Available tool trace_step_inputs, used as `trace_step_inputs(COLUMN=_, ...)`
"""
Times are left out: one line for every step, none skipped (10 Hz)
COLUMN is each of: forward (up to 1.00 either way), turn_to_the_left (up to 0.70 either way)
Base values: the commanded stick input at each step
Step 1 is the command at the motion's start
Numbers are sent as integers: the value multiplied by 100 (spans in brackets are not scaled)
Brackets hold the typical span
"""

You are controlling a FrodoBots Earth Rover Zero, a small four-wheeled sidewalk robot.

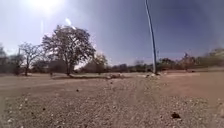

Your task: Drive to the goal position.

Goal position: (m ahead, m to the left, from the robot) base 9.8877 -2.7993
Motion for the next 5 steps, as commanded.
trace_step_inputs(forward=50, turn_to_the_left=0)
trace_step_inputs(forward=50, turn_to_the_left=0)
trace_step_inputs(forward=50, turn_to_the_left=0)
trace_step_inputs(forward=50, turn_to_the_left=0)
trace_step_inputs(forward=50, turn_to_the_left=0)
